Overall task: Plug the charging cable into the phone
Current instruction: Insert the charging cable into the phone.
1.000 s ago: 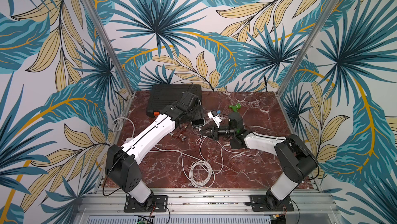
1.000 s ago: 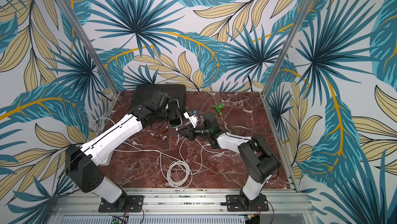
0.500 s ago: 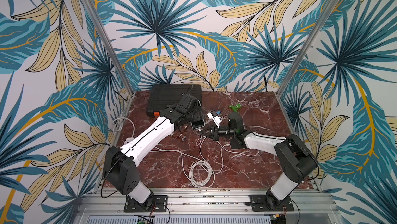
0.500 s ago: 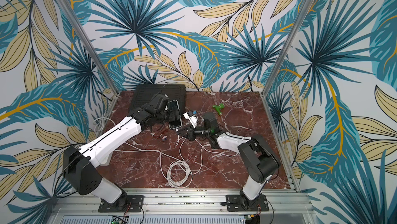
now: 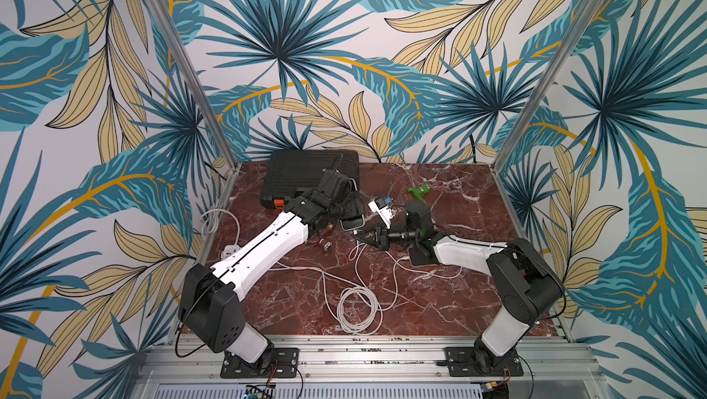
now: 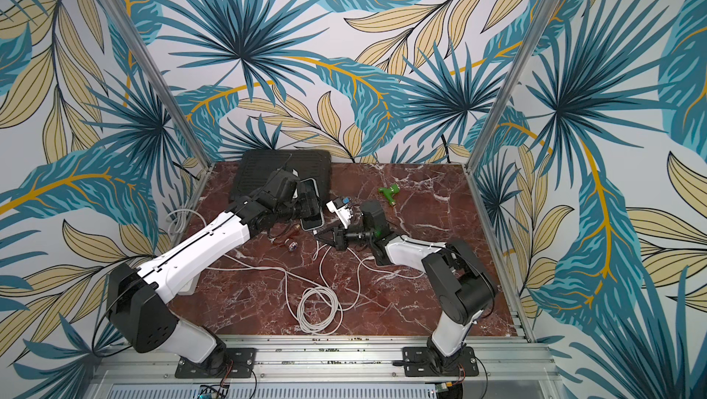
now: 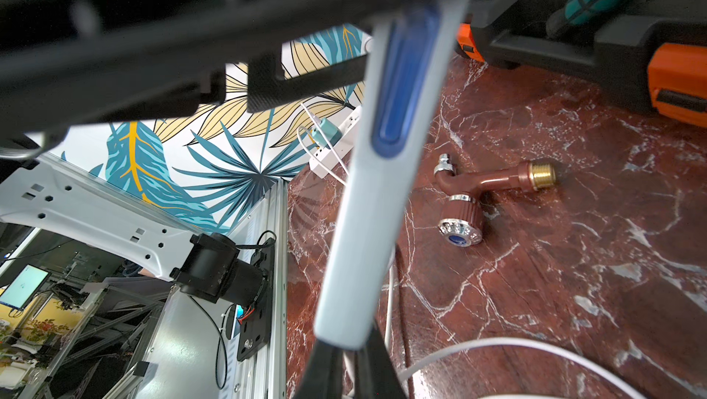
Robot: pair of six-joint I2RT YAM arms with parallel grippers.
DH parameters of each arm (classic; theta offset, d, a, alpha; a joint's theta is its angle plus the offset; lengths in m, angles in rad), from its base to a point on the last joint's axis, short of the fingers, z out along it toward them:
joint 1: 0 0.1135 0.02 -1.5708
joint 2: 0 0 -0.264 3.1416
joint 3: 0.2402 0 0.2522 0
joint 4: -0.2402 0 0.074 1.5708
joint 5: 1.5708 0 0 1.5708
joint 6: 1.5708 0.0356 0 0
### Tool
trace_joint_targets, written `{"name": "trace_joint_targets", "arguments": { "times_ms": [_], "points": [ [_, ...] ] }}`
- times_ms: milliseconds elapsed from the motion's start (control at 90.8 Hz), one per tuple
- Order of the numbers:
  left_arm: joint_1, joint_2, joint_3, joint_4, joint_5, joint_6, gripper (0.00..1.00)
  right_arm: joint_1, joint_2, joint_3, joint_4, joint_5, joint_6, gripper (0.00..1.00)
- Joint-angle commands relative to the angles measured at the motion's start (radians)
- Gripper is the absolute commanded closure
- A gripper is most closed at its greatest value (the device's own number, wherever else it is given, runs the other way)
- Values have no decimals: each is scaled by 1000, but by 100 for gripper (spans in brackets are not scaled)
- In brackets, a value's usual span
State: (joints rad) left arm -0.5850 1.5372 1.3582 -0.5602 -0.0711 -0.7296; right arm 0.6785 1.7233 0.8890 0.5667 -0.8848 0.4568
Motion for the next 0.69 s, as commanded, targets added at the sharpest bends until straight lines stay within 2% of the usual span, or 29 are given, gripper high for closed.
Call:
{"name": "trace_joint_targets", "arguments": {
  "times_ms": [0,341,683],
  "points": [
    [-33,-36,-33,17,47,-3,100,-9,10,31,27,36,7,100],
    [-73,-36,-103,30,8,-24,100,-12,11,32,36,62,9,100],
    [-104,-24,-160,57,5,-75,100,-21,8,24,136,104,38,100]
  ]
}}
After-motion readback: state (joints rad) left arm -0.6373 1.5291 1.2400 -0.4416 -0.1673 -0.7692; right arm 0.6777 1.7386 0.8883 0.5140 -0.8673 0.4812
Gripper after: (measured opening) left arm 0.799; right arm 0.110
